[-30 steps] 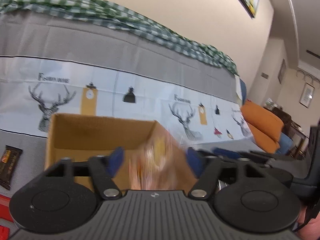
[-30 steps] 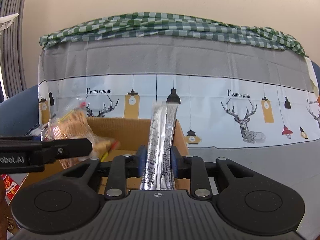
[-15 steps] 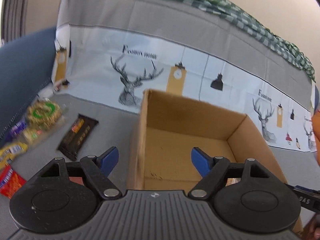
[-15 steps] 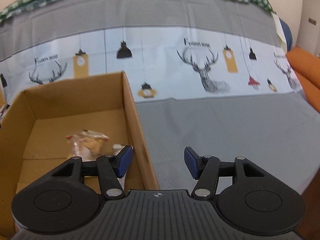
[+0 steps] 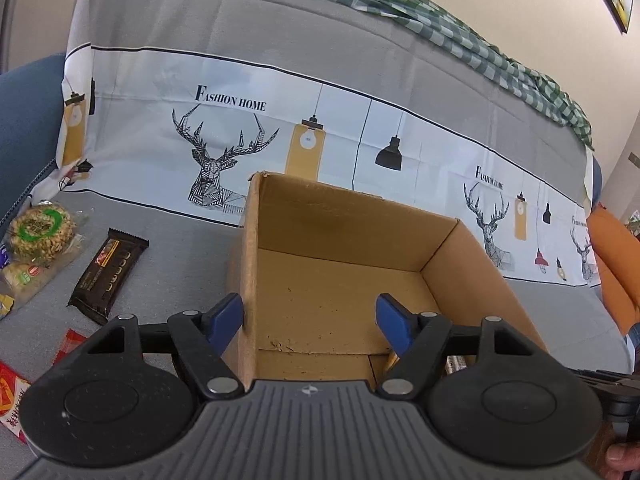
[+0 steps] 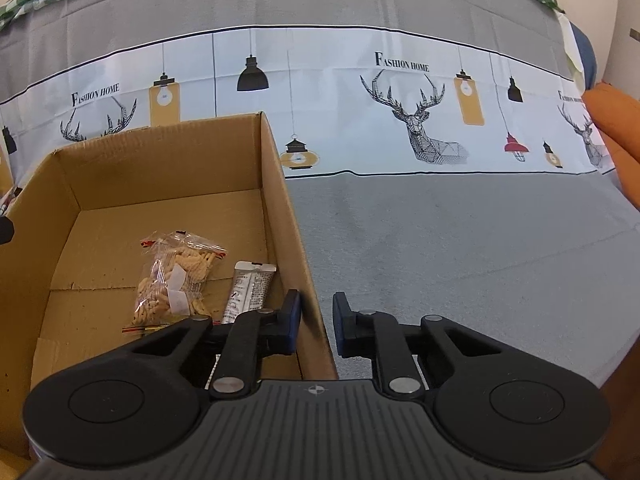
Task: Organize snacks
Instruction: 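Open both tools to drop the silver bar and cookie bag into the box, then move both tools back to the snack pile beside the box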
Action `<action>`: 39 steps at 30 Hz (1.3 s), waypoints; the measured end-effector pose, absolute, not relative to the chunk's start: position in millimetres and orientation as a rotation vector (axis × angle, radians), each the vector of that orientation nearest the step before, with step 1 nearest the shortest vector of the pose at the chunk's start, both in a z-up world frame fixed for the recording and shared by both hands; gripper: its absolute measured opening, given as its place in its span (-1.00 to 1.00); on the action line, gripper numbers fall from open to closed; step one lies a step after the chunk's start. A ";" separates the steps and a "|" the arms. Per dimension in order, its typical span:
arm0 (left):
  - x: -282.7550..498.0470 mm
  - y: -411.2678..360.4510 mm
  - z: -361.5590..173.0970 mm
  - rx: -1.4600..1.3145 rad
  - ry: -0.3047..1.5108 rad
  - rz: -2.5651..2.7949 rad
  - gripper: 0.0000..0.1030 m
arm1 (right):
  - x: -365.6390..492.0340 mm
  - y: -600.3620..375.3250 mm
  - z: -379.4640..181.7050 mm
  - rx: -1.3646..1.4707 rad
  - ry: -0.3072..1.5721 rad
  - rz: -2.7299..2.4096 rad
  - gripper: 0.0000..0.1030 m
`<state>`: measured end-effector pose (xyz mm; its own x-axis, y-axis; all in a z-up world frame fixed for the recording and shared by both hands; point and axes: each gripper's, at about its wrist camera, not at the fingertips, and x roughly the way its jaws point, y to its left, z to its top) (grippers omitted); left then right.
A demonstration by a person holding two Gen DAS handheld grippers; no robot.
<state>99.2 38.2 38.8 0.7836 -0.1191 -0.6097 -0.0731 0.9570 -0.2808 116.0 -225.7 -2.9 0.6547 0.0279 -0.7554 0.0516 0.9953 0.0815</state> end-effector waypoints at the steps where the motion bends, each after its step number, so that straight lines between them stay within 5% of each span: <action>1: 99.3 38.1 38.9 -0.300 0.670 -0.025 0.50 | 116.0 -226.6 -3.2 0.102 0.857 -0.014 -0.65; 4: 98.4 40.2 41.2 -0.316 0.652 -0.036 0.50 | 115.9 -228.2 -2.2 0.112 0.855 -0.017 -0.64; 8: 93.4 38.8 48.5 -0.299 0.611 -0.051 0.50 | 112.1 -230.4 4.9 0.150 0.821 -0.009 -0.30; 14: 81.7 34.6 55.7 -0.261 0.558 -0.089 0.49 | 103.9 -224.8 16.6 0.138 0.751 0.013 -0.22; 35: 34.8 74.4 71.2 -0.285 0.586 -0.264 -0.39 | 79.1 -185.6 41.1 0.176 0.662 0.062 -0.05; 39: 37.8 97.0 75.2 -0.293 0.629 -0.319 -0.43 | 72.8 -167.3 46.8 0.176 0.651 0.104 -0.05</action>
